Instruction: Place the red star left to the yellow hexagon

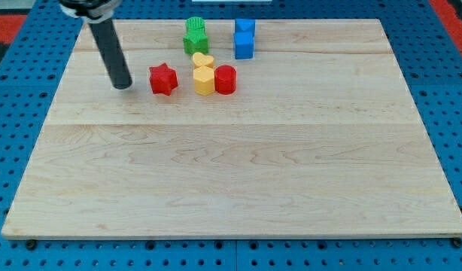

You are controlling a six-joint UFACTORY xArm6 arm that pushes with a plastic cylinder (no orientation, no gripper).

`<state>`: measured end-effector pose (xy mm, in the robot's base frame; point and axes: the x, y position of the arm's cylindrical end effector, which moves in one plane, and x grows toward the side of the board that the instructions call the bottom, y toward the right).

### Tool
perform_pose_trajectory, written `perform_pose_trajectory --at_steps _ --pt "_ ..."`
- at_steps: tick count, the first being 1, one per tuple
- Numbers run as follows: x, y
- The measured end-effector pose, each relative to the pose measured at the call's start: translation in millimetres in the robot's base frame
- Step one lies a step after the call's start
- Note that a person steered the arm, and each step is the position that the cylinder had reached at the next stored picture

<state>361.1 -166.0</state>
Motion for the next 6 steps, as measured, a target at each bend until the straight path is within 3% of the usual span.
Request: perform_pose_trajectory --at_steps 2,3,4,6 --pt "-17 0" --pt "-22 43" --pt "-21 49" --pt "-29 19"
